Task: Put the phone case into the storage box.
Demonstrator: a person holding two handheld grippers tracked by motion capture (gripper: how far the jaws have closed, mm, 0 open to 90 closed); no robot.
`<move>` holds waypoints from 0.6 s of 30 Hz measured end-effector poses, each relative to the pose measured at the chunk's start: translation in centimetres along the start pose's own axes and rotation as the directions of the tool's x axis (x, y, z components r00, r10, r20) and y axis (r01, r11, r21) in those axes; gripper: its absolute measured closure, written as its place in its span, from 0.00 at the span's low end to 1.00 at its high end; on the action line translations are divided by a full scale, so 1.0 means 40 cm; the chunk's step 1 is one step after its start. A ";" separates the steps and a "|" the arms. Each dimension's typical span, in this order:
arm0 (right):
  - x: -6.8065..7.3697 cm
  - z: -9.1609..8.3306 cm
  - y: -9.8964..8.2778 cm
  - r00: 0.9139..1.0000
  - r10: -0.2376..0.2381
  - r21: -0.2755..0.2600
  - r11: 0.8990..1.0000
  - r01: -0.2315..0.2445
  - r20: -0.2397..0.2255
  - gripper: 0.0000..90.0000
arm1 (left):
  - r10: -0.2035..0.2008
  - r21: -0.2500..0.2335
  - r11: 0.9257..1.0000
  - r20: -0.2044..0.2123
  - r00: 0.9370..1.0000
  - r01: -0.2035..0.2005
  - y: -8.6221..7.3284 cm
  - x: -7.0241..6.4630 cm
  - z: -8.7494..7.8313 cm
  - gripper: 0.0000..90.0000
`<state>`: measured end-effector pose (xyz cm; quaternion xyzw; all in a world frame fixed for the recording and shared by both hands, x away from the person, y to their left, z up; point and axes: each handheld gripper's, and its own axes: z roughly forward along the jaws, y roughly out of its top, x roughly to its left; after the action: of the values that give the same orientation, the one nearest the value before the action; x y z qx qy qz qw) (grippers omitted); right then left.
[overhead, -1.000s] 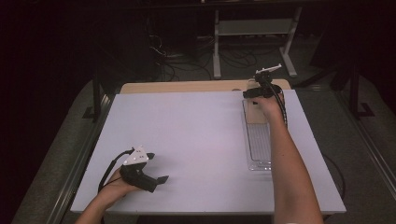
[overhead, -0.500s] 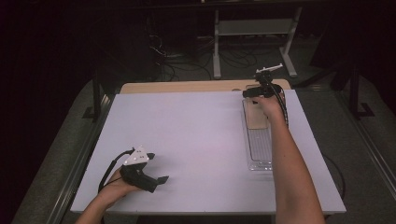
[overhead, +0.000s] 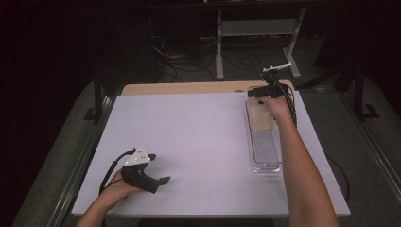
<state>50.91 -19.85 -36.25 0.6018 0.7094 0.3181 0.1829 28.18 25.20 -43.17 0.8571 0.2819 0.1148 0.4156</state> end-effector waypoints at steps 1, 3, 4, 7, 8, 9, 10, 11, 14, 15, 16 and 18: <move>0.001 -0.005 -0.002 1.000 -0.002 -0.001 1.000 0.002 0.000 0.03 | -0.002 0.000 1.000 0.001 1.000 0.002 0.001 -0.001 0.001 0.00; 0.000 -0.014 -0.006 1.000 -0.007 -0.013 1.000 0.007 -0.009 0.03 | 0.000 0.005 1.000 0.000 1.000 0.000 0.002 -0.001 0.003 0.00; 0.001 -0.020 -0.009 1.000 -0.009 -0.017 1.000 0.009 -0.014 0.03 | -0.008 0.000 1.000 0.003 1.000 0.008 0.002 -0.003 0.005 0.00; 0.001 -0.033 -0.019 1.000 -0.017 -0.026 1.000 0.016 -0.024 0.03 | -0.007 0.006 1.000 0.004 1.000 0.007 0.001 -0.003 0.006 0.00; 0.002 -0.036 -0.022 1.000 -0.019 -0.027 0.999 0.018 -0.025 0.03 | -0.006 0.002 1.000 0.003 1.000 0.006 0.001 -0.003 0.006 0.00; 0.003 -0.040 -0.027 0.999 -0.026 -0.033 0.999 0.025 -0.031 0.03 | -0.006 0.003 1.000 0.004 1.000 0.006 0.001 -0.002 0.005 0.00; 0.004 -0.043 -0.030 0.999 -0.028 -0.035 0.999 0.027 -0.033 0.03 | -0.002 0.002 1.000 0.004 1.000 0.002 0.000 -0.001 0.004 0.00; 0.004 -0.047 -0.035 0.999 -0.039 -0.042 0.998 0.038 -0.037 0.03 | -0.004 0.001 1.000 0.003 1.000 0.004 0.000 -0.001 0.004 0.00; 0.009 -0.058 -0.046 0.997 -0.055 -0.045 0.998 0.053 -0.052 0.03 | -0.008 -0.003 1.000 0.005 1.000 0.008 -0.001 -0.001 0.004 0.00; 0.012 -0.062 -0.052 0.996 -0.059 -0.052 0.997 0.056 -0.063 0.03 | -0.010 -0.005 1.000 0.005 1.000 0.010 -0.001 -0.001 0.004 0.00; 0.013 -0.065 -0.055 0.995 -0.066 -0.057 0.996 0.062 -0.071 0.03 | -0.008 -0.005 1.000 0.005 1.000 0.008 -0.001 0.000 0.004 0.00; 0.022 -0.072 -0.063 0.994 -0.071 -0.058 0.996 0.066 -0.086 0.03 | -0.010 -0.008 1.000 0.004 1.000 0.010 -0.002 0.000 0.003 0.00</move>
<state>47.03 -19.85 -35.72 0.5572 0.7279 0.3574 0.1787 28.22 25.15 -43.30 0.8542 0.2851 0.1121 0.4200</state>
